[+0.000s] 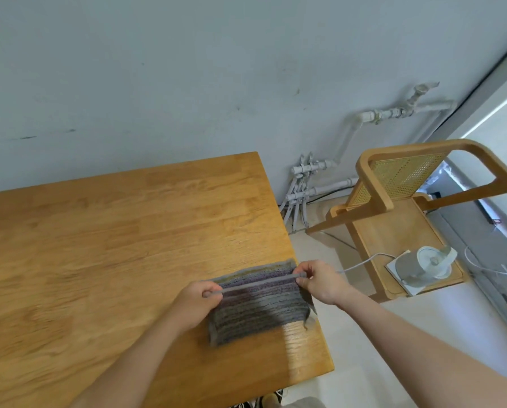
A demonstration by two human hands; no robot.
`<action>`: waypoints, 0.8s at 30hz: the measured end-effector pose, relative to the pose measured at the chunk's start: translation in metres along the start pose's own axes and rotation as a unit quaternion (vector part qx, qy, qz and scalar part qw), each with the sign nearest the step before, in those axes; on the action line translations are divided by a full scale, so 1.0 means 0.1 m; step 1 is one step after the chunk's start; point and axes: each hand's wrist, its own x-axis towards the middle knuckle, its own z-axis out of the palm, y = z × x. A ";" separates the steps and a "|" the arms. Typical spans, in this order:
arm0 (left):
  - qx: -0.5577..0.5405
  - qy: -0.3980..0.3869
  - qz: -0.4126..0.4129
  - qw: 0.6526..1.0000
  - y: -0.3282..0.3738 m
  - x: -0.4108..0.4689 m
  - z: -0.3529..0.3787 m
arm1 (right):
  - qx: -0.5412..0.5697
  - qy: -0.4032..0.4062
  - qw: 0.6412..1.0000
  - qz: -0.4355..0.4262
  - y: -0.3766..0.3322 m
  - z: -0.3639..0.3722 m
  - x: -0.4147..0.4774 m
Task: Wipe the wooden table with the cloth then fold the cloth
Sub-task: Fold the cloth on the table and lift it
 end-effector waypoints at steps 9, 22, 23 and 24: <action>0.056 0.200 -0.003 0.978 -0.07 0.10 0.17 | -0.071 0.130 0.989 -0.029 -0.06 0.24 0.19; 0.201 0.250 0.020 0.947 -0.05 0.12 0.26 | -0.094 0.159 0.983 -0.003 -0.06 0.30 0.26; 0.205 0.252 0.027 0.945 -0.06 0.11 0.26 | -0.104 0.160 0.982 -0.009 -0.06 0.29 0.26; 0.202 0.253 0.030 0.946 -0.06 0.10 0.25 | -0.111 0.157 0.981 -0.014 -0.07 0.27 0.26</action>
